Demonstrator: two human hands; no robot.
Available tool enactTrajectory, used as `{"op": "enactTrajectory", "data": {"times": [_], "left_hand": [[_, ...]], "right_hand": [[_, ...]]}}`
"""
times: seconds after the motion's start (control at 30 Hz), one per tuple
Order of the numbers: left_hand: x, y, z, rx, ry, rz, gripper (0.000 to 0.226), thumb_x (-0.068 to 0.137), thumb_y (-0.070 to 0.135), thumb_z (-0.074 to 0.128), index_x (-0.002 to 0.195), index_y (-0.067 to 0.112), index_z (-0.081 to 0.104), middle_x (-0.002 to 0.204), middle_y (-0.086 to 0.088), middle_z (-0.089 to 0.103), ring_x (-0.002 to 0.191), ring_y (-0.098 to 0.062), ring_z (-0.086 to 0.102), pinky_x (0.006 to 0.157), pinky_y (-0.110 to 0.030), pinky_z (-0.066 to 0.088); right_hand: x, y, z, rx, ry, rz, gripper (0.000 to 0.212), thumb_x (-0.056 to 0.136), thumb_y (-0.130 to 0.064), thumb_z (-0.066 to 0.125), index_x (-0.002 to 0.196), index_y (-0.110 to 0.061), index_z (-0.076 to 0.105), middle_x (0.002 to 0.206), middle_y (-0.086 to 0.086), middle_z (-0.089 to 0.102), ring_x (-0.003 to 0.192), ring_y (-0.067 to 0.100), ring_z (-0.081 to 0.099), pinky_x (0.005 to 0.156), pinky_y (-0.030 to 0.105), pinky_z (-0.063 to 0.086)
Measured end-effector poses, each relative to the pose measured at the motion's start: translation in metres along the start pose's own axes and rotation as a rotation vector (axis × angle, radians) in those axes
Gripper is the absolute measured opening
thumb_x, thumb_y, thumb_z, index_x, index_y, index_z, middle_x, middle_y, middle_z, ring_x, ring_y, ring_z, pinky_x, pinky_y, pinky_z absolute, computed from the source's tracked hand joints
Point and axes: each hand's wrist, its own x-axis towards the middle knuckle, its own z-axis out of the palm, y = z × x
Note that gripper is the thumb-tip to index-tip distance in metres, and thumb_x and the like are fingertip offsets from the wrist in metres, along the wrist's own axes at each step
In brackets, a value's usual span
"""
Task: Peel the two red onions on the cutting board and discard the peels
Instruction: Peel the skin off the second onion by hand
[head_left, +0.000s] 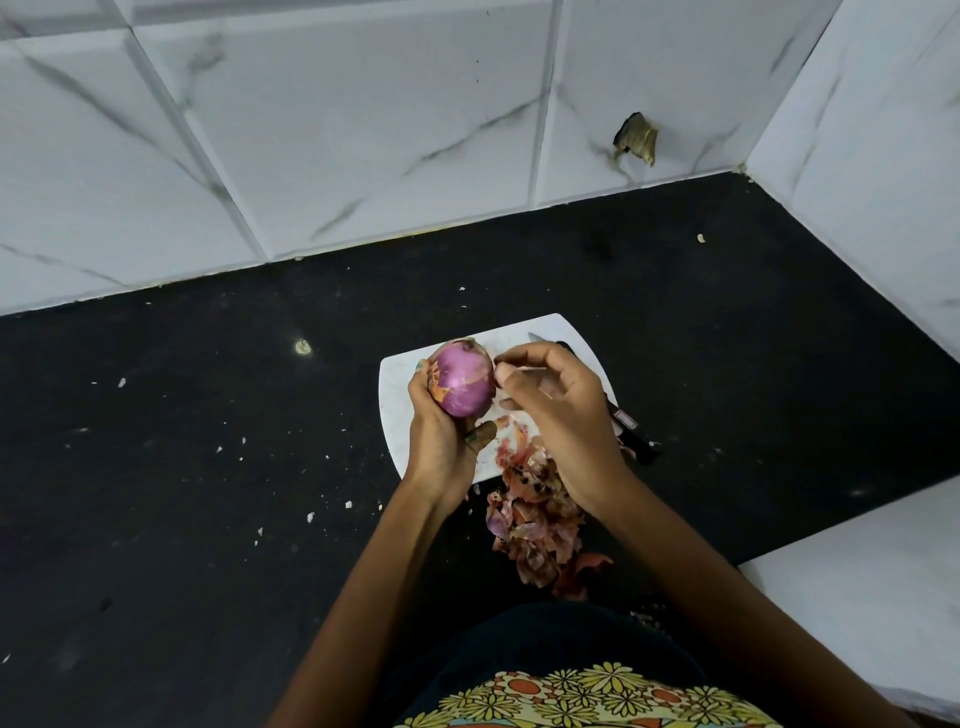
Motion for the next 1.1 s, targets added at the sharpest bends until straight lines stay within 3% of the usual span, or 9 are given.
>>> {"op": "enactTrajectory", "data": {"times": [0.1, 0.27, 0.33, 0.43, 0.57, 0.77, 0.97, 1.1], "left_hand": [[0.000, -0.001, -0.002, 0.017, -0.032, 0.000, 0.045, 0.103, 0.043, 0.022, 0.100, 0.021, 0.062, 0.073, 0.002, 0.068, 0.067, -0.008, 0.062, 0.045, -0.017, 0.045], [0.001, -0.004, -0.004, 0.096, -0.044, 0.029, 0.050, 0.104, 0.045, 0.018, 0.101, 0.023, 0.062, 0.081, 0.000, 0.068, 0.072, -0.010, 0.059, 0.061, -0.023, 0.047], [0.000, -0.003, -0.004, 0.106, -0.045, 0.049, 0.051, 0.104, 0.044, 0.017, 0.098, 0.023, 0.063, 0.081, -0.001, 0.069, 0.070, -0.008, 0.063, 0.060, -0.024, 0.049], [-0.001, -0.004, -0.001, 0.111, -0.047, 0.072, 0.053, 0.104, 0.043, 0.016, 0.094, 0.023, 0.064, 0.073, 0.003, 0.070, 0.064, -0.006, 0.062, 0.054, -0.021, 0.048], [0.000, -0.005, -0.001, 0.117, -0.051, 0.093, 0.053, 0.104, 0.043, 0.016, 0.094, 0.025, 0.064, 0.075, 0.004, 0.070, 0.067, -0.006, 0.061, 0.057, -0.021, 0.048], [0.001, -0.008, 0.001, 0.104, -0.043, 0.090, 0.052, 0.104, 0.041, 0.017, 0.092, 0.024, 0.065, 0.074, 0.004, 0.071, 0.064, -0.005, 0.063, 0.051, -0.018, 0.049], [0.003, -0.007, 0.001, 0.072, -0.009, 0.080, 0.049, 0.104, 0.041, 0.021, 0.092, 0.020, 0.064, 0.073, 0.002, 0.070, 0.066, -0.007, 0.063, 0.058, -0.020, 0.050], [0.004, -0.007, 0.000, 0.068, 0.004, 0.069, 0.047, 0.104, 0.042, 0.023, 0.093, 0.018, 0.061, 0.067, 0.004, 0.070, 0.060, -0.004, 0.065, 0.054, -0.017, 0.051]], "right_hand": [[0.003, -0.004, -0.001, 0.126, -0.014, 0.207, 0.011, 0.092, -0.016, 0.060, 0.100, -0.013, 0.067, 0.095, 0.000, 0.069, 0.083, 0.014, 0.063, 0.074, 0.033, 0.050], [0.003, -0.011, 0.002, 0.272, -0.069, 0.359, 0.018, 0.087, -0.020, 0.066, 0.102, -0.012, 0.060, 0.095, 0.004, 0.063, 0.071, 0.010, 0.057, 0.057, 0.023, 0.047], [0.004, -0.011, 0.004, 0.367, -0.088, 0.402, 0.015, 0.087, -0.016, 0.065, 0.100, -0.014, 0.058, 0.095, 0.005, 0.062, 0.072, 0.012, 0.056, 0.052, 0.022, 0.048], [0.003, -0.010, 0.006, 0.439, -0.095, 0.431, 0.014, 0.085, -0.014, 0.064, 0.097, -0.017, 0.058, 0.095, 0.004, 0.061, 0.073, 0.012, 0.054, 0.053, 0.021, 0.047], [0.003, -0.008, 0.007, 0.523, -0.105, 0.450, 0.021, 0.079, -0.011, 0.065, 0.098, -0.018, 0.057, 0.099, 0.006, 0.060, 0.078, 0.012, 0.053, 0.053, 0.019, 0.046], [0.003, -0.009, 0.009, 0.575, -0.109, 0.474, 0.019, 0.089, -0.001, 0.054, 0.094, -0.019, 0.056, 0.095, 0.005, 0.058, 0.080, 0.013, 0.053, 0.051, 0.017, 0.045], [0.005, -0.007, 0.013, 0.622, -0.107, 0.462, 0.031, 0.065, -0.005, 0.060, 0.094, -0.018, 0.059, 0.091, 0.003, 0.060, 0.075, 0.011, 0.054, 0.052, 0.019, 0.046], [0.006, -0.005, 0.010, 0.652, -0.137, 0.462, 0.029, 0.082, 0.007, 0.052, 0.098, -0.016, 0.059, 0.094, 0.005, 0.059, 0.075, 0.011, 0.056, 0.054, 0.019, 0.048]]}}
